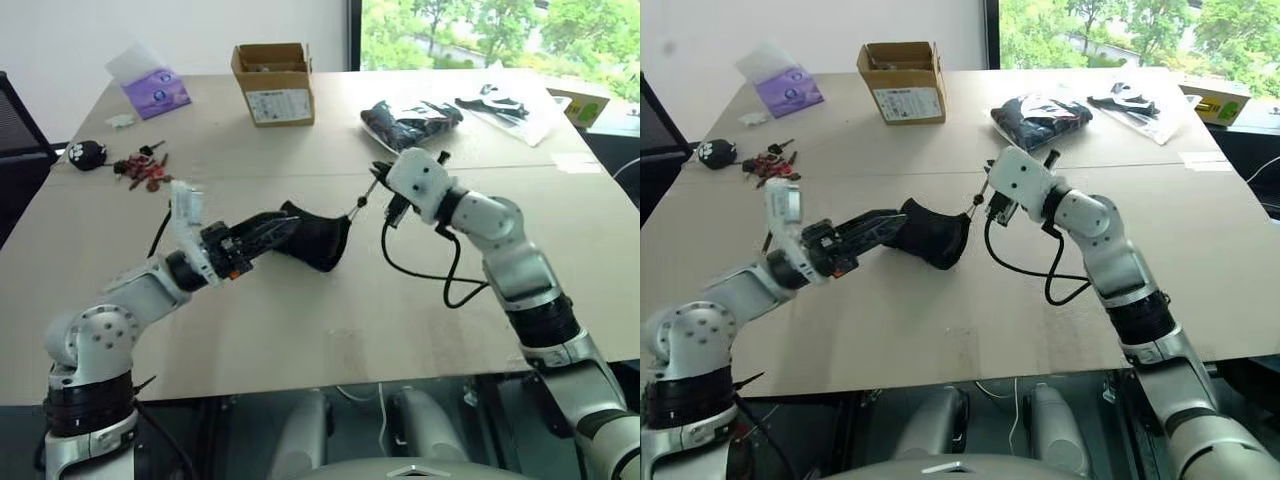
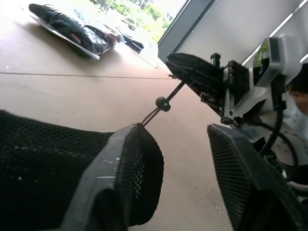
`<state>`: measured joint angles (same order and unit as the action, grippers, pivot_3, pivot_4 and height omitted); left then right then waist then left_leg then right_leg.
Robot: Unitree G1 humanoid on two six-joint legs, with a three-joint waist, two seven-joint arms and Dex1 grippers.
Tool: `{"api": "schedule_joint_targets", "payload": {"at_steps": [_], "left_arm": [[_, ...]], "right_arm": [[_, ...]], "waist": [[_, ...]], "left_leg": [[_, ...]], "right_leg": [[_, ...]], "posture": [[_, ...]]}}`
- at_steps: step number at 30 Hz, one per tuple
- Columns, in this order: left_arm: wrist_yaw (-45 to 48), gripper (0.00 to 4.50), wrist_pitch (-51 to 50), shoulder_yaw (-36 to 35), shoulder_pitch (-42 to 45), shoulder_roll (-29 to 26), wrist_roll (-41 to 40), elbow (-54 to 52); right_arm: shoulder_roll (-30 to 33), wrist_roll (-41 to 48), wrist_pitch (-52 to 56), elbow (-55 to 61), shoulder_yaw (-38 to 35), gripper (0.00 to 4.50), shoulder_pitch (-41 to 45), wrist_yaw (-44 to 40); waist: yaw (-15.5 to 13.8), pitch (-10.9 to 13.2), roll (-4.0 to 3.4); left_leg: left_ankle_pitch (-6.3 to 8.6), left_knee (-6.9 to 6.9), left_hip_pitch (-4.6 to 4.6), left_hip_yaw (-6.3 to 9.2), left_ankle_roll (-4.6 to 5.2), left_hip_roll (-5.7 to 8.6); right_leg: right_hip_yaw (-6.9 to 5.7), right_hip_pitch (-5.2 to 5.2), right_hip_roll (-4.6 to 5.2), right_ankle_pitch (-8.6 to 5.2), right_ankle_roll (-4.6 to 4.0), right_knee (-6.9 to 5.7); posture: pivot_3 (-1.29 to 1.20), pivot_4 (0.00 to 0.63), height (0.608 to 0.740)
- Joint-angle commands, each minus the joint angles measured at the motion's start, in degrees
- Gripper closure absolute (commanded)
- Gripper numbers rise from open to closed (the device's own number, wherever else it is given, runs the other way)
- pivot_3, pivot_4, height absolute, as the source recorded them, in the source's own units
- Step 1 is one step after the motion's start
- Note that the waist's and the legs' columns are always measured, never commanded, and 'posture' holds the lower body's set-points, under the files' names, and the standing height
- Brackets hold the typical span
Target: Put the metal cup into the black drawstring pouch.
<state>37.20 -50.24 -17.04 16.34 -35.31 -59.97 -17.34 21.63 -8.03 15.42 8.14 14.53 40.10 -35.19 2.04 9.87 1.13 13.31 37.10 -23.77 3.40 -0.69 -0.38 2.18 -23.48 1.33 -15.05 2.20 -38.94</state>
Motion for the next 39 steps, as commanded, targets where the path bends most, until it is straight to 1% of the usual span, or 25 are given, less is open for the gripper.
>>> {"api": "schedule_joint_targets", "payload": {"at_steps": [1,3,10,20,21,23,26,27,28,29,31,33,34,36,39], "left_arm": [[1.35,0.99,5.37,5.9,5.42,1.13,6.3,-2.03],[1.82,0.99,7.45,8.98,8.46,2.28,9.78,-0.04],[6.09,0.99,15.37,15.26,15.53,6.14,19.04,7.99],[10.32,0.99,19.95,17.95,21.02,11.02,23.68,13.38],[10.64,1.19,20.15,18.01,21.35,11.47,23.82,13.73],[11.22,1.79,19.96,17.87,21.7,12.23,23.93,14.18],[12.28,3.18,19.99,18.02,21.72,12.69,24.57,14.54],[12.62,3.77,20.08,18.19,21.63,12.83,24.87,14.66],[12.85,4.2,20.08,18.29,21.56,12.98,25.04,14.75],[13.11,4.36,20.02,18.42,21.48,13.13,25.2,14.82],[13.75,4.36,19.96,19.08,21.2,13.12,25.96,14.93],[14.24,4.36,20.33,20.05,20.37,13.1,27.19,15.25],[14.11,4.36,19.97,20.17,19.91,13.16,27.42,15.55],[14.32,4.36,20.22,20.84,18.31,12.39,29.08,16.44],[14.26,4.36,20.37,21.07,16.09,11.13,31.25,17.78]], "right_arm": [[2.08,-0.27,3.18,6.69,-1.12,4.5,3.82,-2.22],[2.64,-0.5,4.65,8.49,-0.73,4.5,5.15,-2.85],[1.93,-0.81,8.45,11.68,0.57,4.5,7.71,-3.2],[1.24,-0.79,11.05,13.53,1.32,4.5,8.66,-2.99],[1.24,-0.8,11.24,13.66,1.37,4.5,8.71,-2.98],[1.24,-0.8,11.64,14.0,1.4,4.5,8.72,-2.98],[1.38,-0.88,12.27,14.6,1.3,4.5,8.55,-2.92],[1.51,-0.92,12.37,14.76,1.22,4.5,8.42,-2.91],[1.55,-0.92,12.53,14.88,1.11,4.5,8.36,-2.83],[1.5,-0.84,12.77,15.02,0.95,4.5,8.31,-2.71],[1.28,-0.54,13.32,15.26,0.6,4.5,8.4,-2.5],[-0.3,1.06,15.2,15.16,-1.48,4.5,9.13,-1.2],[-1.36,2.03,16.58,14.76,-3.13,4.5,9.98,-0.13],[-3.35,3.69,19.49,11.67,-8.64,4.5,13.19,3.85],[-2.23,4.32,20.38,3.35,-16.17,4.5,16.72,9.71]], "waist": [[-0.21,0.01,0.01],[-0.22,0.01,0.02],[0.16,0.02,0.02],[0.15,0.02,0.02],[0.14,0.02,0.02],[0.13,0.02,0.02],[0.18,0.02,0.02],[0.19,0.02,0.03],[0.18,0.02,0.02],[0.17,0.02,0.03],[0.15,0.02,0.03],[0.15,0.02,0.03],[0.19,0.02,0.03],[0.33,0.03,0.02],[0.2,0.03,0.01]], "left_leg": [[0.0,0.02,0.0,0.0,0.0,0.01],[0.0,0.03,-0.01,-0.01,0.0,0.04],[-0.01,-0.01,-0.02,-0.04,-0.01,0.01],[-0.01,0.02,-0.06,-0.03,-0.01,0.01],[-0.01,0.02,-0.06,-0.03,-0.01,0.01],[-0.01,0.02,-0.06,-0.02,-0.01,0.02],[-0.01,0.03,-0.06,-0.02,-0.01,0.01],[-0.01,0.03,-0.06,-0.02,-0.01,0.01],[-0.01,0.03,-0.06,-0.02,-0.01,0.01],[-0.01,0.03,-0.06,-0.01,-0.01,0.01],[-0.01,0.04,-0.06,-0.01,0.0,0.01],[-0.01,0.04,-0.06,-0.02,0.0,0.02],[-0.01,0.04,-0.06,-0.02,0.0,0.02],[-0.01,0.04,-0.05,-0.03,-0.01,0.01],[-0.02,0.05,-0.03,-0.03,-0.01,0.0]], "right_leg": [[-0.01,0.01,0.01,0.0,0.0,0.01],[-0.02,0.03,0.0,0.0,0.0,0.01],[0.03,-0.02,-0.06,0.0,0.0,0.02],[0.02,-0.02,-0.06,0.0,0.0,0.03],[0.01,-0.03,-0.06,0.0,0.0,0.02],[0.0,-0.02,-0.07,0.0,0.0,0.03],[0.01,-0.02,-0.07,0.0,0.0,0.02],[0.01,-0.02,-0.07,0.0,0.0,0.02],[0.01,-0.02,-0.07,0.0,0.0,0.02],[0.0,-0.02,-0.07,0.0,0.0,0.01],[0.0,-0.02,-0.06,0.0,0.0,0.02],[0.0,-0.02,-0.06,0.0,0.0,0.02],[0.0,-0.02,-0.06,0.0,0.0,0.02],[0.03,-0.03,-0.07,0.0,0.0,-0.02],[0.05,-0.04,-0.08,0.0,0.0,-0.06]], "posture": [[0.0,0.15,0.74],[0.0,0.15,0.74],[0.0,0.15,0.74],[0.0,0.15,0.74],[0.0,0.15,0.74],[0.0,0.15,0.74],[0.0,0.15,0.74],[0.0,0.15,0.74],[0.0,0.15,0.74],[0.0,0.15,0.74],[0.0,0.15,0.74],[0.0,0.15,0.74],[0.0,0.15,0.74],[0.0,0.15,0.74],[0.0,0.15,0.74]]}}
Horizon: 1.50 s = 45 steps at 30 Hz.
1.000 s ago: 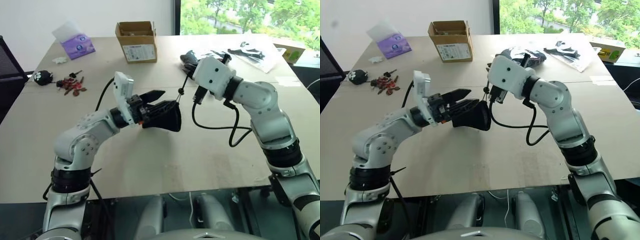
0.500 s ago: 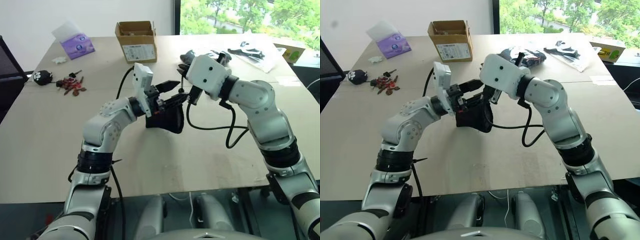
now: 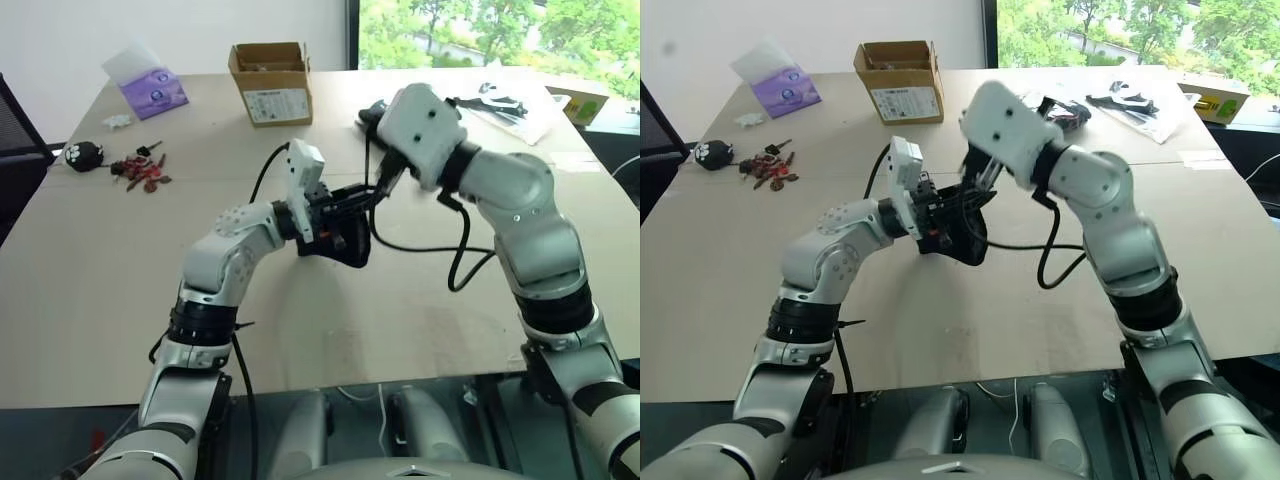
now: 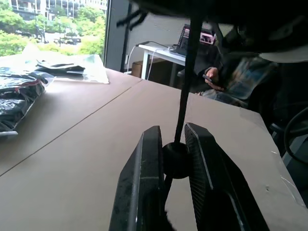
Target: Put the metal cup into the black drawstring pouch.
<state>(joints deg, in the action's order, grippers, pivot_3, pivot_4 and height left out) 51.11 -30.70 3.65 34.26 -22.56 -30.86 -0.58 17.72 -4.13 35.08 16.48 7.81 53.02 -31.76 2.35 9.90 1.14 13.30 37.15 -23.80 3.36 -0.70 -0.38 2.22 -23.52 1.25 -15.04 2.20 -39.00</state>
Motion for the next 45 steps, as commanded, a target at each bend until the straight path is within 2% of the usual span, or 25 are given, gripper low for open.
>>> {"api": "schedule_joint_targets", "payload": {"at_steps": [1,5,8,10,12,13,14,17,19,21,22,27,30,38,42,45], "left_arm": [[0.44,4.36,1.24,0.63,-2.39,-2.2,3.1,1.6],[-0.84,4.36,2.38,0.57,-2.64,-2.92,5.08,4.41],[-2.23,4.36,3.4,0.77,-1.35,-1.87,5.76,5.49],[-1.59,4.36,3.04,0.64,-0.77,-1.42,4.79,5.22],[-1.08,3.33,2.11,0.37,-0.6,-1.54,3.85,3.76],[-1.02,2.9,0.65,-0.25,-0.64,-1.68,2.55,2.32],[-1.05,2.51,-0.35,-0.69,-0.79,-1.94,1.78,0.96],[-2.68,0.9,-2.49,-3.21,-2.25,-3.06,-0.26,-4.09],[-3.62,0.02,-4.89,-5.55,-4.42,-4.71,-2.1,-8.22],[-5.3,0.0,-7.3,-8.33,-7.89,-6.24,-4.08,-12.66],[-6.58,0.0,-7.91,-10.16,-10.51,-7.06,-4.4,-14.97],[-11.13,0.0,-7.97,-16.94,-23.71,-8.64,-4.96,-23.88],[-12.53,0.0,-5.52,-20.74,-31.19,-8.06,-5.0,-27.05],[-13.65,0.0,-3.46,-26.51,-46.3,-7.84,-5.49,-30.56],[-15.17,0.0,-3.89,-24.42,-47.36,-8.31,-3.88,-29.95],[-17.67,0.0,-5.44,-14.8,-35.71,-6.22,-0.42,-24.91]], "right_arm": [[2.96,0.07,0.03,-8.29,-11.06,4.5,4.31,7.82],[6.93,0.58,-1.86,-18.83,-15.75,4.5,4.68,11.98],[7.55,3.12,-1.99,-18.92,-14.03,4.5,1.31,9.28],[9.32,2.5,-1.24,-16.85,-10.1,4.5,-2.4,6.57],[10.11,4.13,-0.69,-14.29,-8.26,4.5,-6.91,3.46],[11.06,4.37,-1.24,-13.03,-7.34,3.86,-9.93,1.98],[11.72,4.71,-1.51,-11.86,-7.08,3.59,-12.4,1.08],[13.68,6.86,-0.46,-6.53,-8.88,2.02,-19.98,-1.14],[15.54,9.13,0.48,-1.21,-10.93,1.12,-25.73,-3.38],[16.75,13.1,2.28,4.92,-14.34,0.19,-31.87,-5.5],[17.19,15.27,1.83,8.33,-16.22,0.08,-35.95,-6.93],[16.25,22.6,-2.16,17.76,-20.83,0.08,-49.61,-10.67],[15.1,26.03,-2.97,20.33,-21.83,0.08,-53.13,-10.79],[14.42,25.84,-7.37,23.83,-19.96,0.08,-59.93,-9.14],[14.11,23.71,-9.32,23.5,-17.09,0.08,-61.7,-7.64],[13.64,22.11,-10.23,22.15,-15.84,0.08,-60.65,-5.73]], "waist": [[-0.39,-0.02,0.03],[-0.73,0.04,-0.06],[-0.47,0.04,-0.07],[-0.33,0.04,-0.07],[-0.3,0.04,-0.06],[-0.2,0.04,-0.06],[-0.1,0.04,-0.06],[0.21,0.05,-0.09],[0.2,0.08,-0.13],[0.14,0.1,-0.16],[0.11,0.1,-0.16],[-0.07,0.1,-0.16],[-0.15,0.1,-0.16],[-0.69,0.1,-0.14],[-0.97,0.11,-0.12],[-2.34,0.14,-0.17]], "left_leg": [[0.0,0.0,0.0,0.02,0.0,0.01],[0.01,0.02,-0.02,-0.15,0.03,0.06],[0.01,-0.04,-0.07,-0.31,0.04,0.06],[0.02,-0.1,-0.07,-0.33,0.05,0.05],[0.03,-0.15,-0.07,-0.34,0.07,0.04],[0.04,-0.14,-0.07,-0.36,0.08,0.04],[0.04,-0.15,-0.05,-0.4,0.09,0.04],[0.05,-0.1,0.03,-0.39,0.09,-0.03],[0.05,-0.09,0.03,-0.33,0.1,-0.07],[0.05,-0.09,0.04,-0.28,0.1,-0.1],[0.05,-0.08,0.02,-0.2,0.1,-0.15],[0.08,-0.08,0.08,-0.14,0.13,-0.23],[0.08,0.03,0.14,-0.15,0.14,-0.23],[0.07,0.14,0.55,-0.22,0.14,-0.29],[0.07,0.12,0.69,-0.39,0.14,-0.3],[0.07,0.14,0.89,-0.47,0.14,-0.27]], "right_leg": [[-0.04,0.02,0.0,0.0,0.0,0.02],[-0.17,0.09,0.1,0.0,0.0,0.08],[-0.08,0.0,0.09,0.0,0.0,0.09],[-0.06,-0.02,0.09,0.0,0.01,0.1],[-0.06,-0.03,0.09,-0.01,0.01,0.13],[-0.05,-0.02,0.09,-0.01,0.01,0.13],[0.0,-0.02,0.09,-0.01,0.01,0.13],[0.13,-0.01,0.02,-0.01,0.01,0.05],[0.18,-0.02,-0.03,-0.01,0.02,0.03],[0.21,-0.02,-0.07,-0.01,0.02,0.03],[0.19,-0.02,-0.06,-0.01,0.02,0.05],[0.15,0.09,-0.01,-0.02,0.04,0.11],[0.16,0.16,-0.03,-0.02,0.04,0.09],[0.15,0.58,-0.11,-0.08,0.07,0.13],[0.17,0.72,-0.1,-0.17,0.18,0.15],[0.16,0.92,-0.11,-0.31,0.02,0.15]], "posture": [[0.0,0.15,0.74],[0.0,0.15,0.74],[0.0,0.15,0.74],[0.0,0.15,0.74],[0.0,0.15,0.74],[0.0,0.15,0.74],[0.0,0.15,0.74],[0.0,0.15,0.74],[0.0,0.15,0.74],[0.0,0.15,0.74],[0.0,0.15,0.74],[0.0,0.15,0.74],[0.0,0.15,0.74],[0.0,0.15,0.74],[0.0,0.15,0.74],[0.0,0.15,0.74]]}}
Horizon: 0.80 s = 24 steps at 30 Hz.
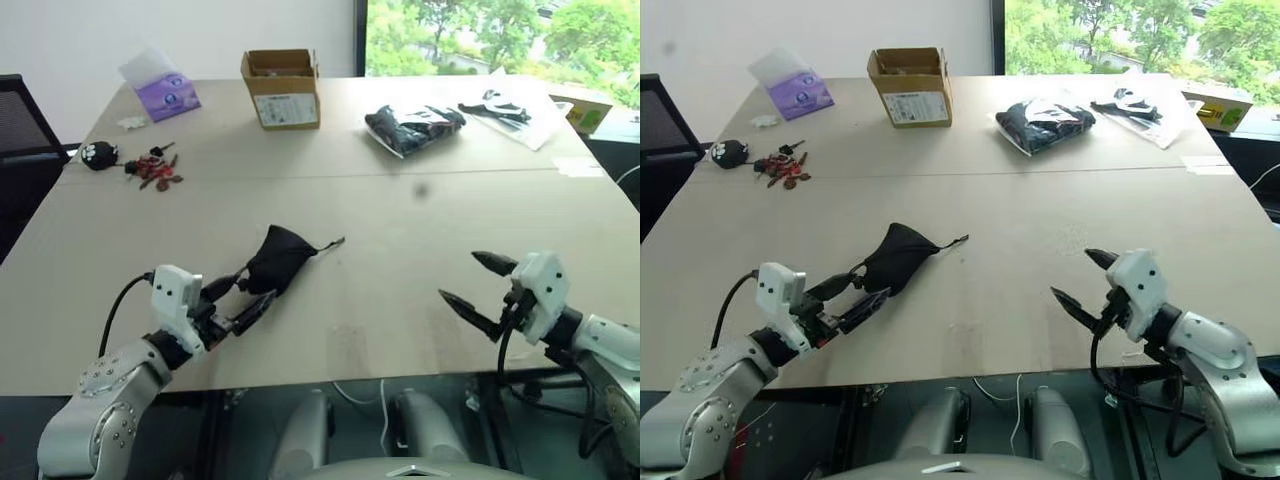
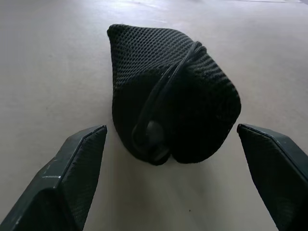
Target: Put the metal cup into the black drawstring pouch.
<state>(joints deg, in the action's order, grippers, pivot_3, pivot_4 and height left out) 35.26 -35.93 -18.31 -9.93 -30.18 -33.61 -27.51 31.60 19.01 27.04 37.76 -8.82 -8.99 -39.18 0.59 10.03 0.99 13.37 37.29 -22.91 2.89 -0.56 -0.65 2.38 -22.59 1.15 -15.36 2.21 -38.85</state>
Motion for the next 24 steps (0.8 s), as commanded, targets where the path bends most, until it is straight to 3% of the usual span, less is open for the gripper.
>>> {"api": "schedule_joint_targets", "payload": {"at_steps": [1,5,9,15,19,24], "left_arm": [[-2.06,0.0,-0.05,9.93,13.05,3.0,3.03,4.24],[-1.81,0.0,0.3,16.53,25.25,7.74,4.66,11.3],[-0.2,0.0,0.52,16.06,27.23,7.93,3.41,12.44],[2.71,0.0,1.88,7.81,17.33,3.77,-0.2,6.25],[4.39,0.0,0.65,-1.0,5.32,0.06,-4.11,-0.98],[4.19,0.0,0.56,-6.43,-2.54,-2.1,-6.72,-4.3]], "right_arm": [[-0.41,-1.16,-2.15,0.66,0.95,0.08,1.63,2.2],[0.15,-1.59,-2.91,0.63,0.86,0.08,1.95,2.92],[0.2,-1.51,-2.66,1.64,0.14,0.08,2.08,3.98],[-0.16,-1.28,-3.27,4.2,0.36,0.08,-0.82,4.74],[-0.1,-0.17,-6.28,5.99,-1.66,0.08,-5.55,3.35],[0.3,0.03,-8.57,4.82,-4.55,0.08,-8.89,2.78]], "waist": [[-0.97,0.01,0.02],[-1.19,-0.04,0.17],[0.61,-0.04,0.16],[1.45,-0.03,0.16],[1.05,-0.01,0.19],[0.4,0.0,0.18]], "left_leg": [[-0.01,0.06,0.01,0.05,0.01,0.06],[-0.04,0.16,0.07,-0.08,0.04,0.14],[-0.02,-0.07,0.01,-0.09,0.03,0.11],[-0.01,-0.65,0.07,0.06,0.02,0.05],[-0.01,-0.65,0.04,0.13,0.02,0.0],[-0.01,-0.65,0.09,0.13,0.04,0.0]], "right_leg": [[-0.08,0.03,0.01,-0.01,0.0,-0.01],[0.04,0.18,-0.05,0.08,0.12,0.03],[0.12,0.02,-0.08,0.27,0.02,0.02],[0.15,-0.18,-0.07,0.21,-0.09,0.08],[0.12,-0.14,0.08,0.19,-0.07,0.23],[0.08,-0.1,0.19,0.04,0.08,0.31]], "posture": [[0.0,0.15,0.74],[0.0,0.15,0.74],[0.0,0.15,0.74],[0.0,0.15,0.74],[0.0,0.15,0.74],[0.0,0.15,0.74]]}}
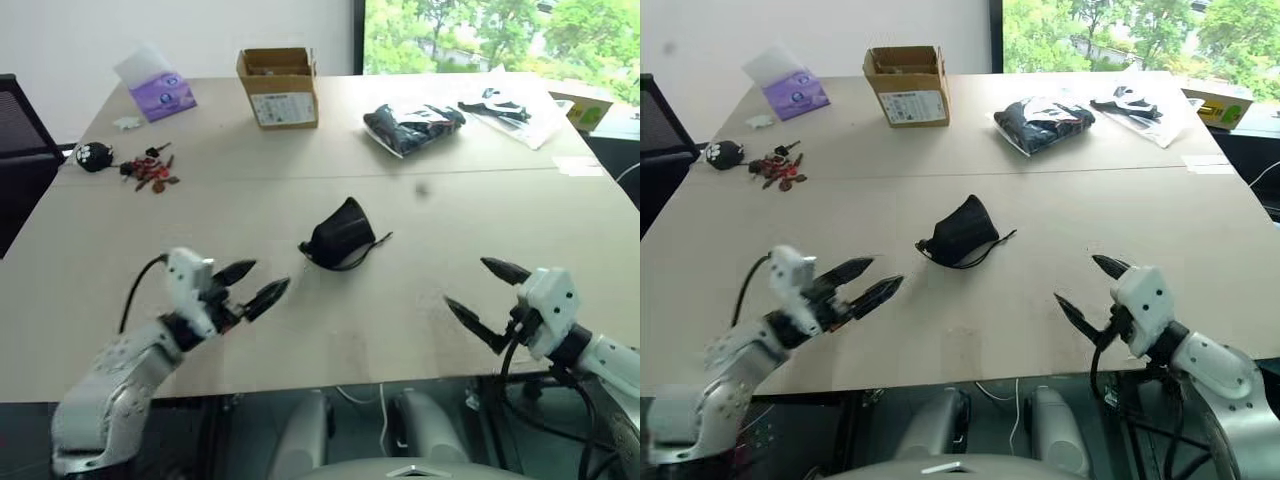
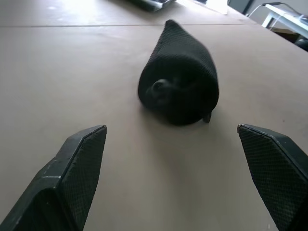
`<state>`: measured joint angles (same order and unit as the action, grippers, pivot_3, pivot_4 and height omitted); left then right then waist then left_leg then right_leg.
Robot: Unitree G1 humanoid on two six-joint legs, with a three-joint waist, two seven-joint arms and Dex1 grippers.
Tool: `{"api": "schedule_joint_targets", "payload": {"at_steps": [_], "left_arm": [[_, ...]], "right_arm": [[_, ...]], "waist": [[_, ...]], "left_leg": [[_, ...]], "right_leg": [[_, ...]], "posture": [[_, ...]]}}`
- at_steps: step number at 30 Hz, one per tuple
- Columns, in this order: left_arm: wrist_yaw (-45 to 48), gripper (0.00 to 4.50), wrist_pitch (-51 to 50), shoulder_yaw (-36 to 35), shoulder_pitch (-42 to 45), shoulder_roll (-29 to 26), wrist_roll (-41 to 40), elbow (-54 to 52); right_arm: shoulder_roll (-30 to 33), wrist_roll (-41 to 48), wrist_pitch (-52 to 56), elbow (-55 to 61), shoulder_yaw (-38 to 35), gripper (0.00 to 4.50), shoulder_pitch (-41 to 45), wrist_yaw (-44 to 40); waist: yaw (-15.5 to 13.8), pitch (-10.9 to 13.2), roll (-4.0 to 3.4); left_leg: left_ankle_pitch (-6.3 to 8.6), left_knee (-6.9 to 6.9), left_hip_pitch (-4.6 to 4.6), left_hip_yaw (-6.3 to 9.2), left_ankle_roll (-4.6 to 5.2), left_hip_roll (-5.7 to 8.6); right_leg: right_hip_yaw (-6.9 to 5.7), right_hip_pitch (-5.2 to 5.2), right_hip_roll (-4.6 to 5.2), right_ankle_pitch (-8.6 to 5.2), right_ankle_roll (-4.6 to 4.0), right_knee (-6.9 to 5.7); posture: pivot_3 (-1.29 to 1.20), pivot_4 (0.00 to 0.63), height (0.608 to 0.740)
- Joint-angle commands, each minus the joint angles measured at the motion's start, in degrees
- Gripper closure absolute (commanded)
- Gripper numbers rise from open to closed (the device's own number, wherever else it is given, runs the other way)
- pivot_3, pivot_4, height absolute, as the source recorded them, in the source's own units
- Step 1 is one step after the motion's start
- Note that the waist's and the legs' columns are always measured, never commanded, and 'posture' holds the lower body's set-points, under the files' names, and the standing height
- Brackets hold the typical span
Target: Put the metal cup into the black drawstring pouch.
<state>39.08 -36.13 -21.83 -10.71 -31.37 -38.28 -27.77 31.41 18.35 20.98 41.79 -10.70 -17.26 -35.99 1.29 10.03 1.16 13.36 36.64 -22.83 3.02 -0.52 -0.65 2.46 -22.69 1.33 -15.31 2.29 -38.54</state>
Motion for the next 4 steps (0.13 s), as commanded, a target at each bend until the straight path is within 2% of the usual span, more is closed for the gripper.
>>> {"api": "schedule_joint_targets", "payload": {"at_steps": [1,4], "left_arm": [[0.11,0.0,0.87,-3.61,-2.76,-0.91,-2.35,-4.54],[-0.92,0.0,1.16,-5.18,-4.77,-0.67,-3.08,-5.47]], "right_arm": [[0.63,0.69,-2.99,0.31,-3.07,0.08,-1.28,-0.84],[0.74,0.17,-4.34,-1.78,-3.84,0.08,-1.87,-1.1]], "waist": [[-0.52,0.0,0.0],[-0.66,-0.01,0.02]], "left_leg": [[0.0,0.06,0.02,-0.01,0.0,-0.01],[0.0,0.2,0.05,-0.06,0.01,-0.04]], "right_leg": [[0.0,0.01,-0.01,-0.1,-0.14,0.0],[-0.05,0.13,0.0,-0.14,-0.16,0.0]], "posture": [[0.0,0.15,0.74],[0.0,0.15,0.74]]}}
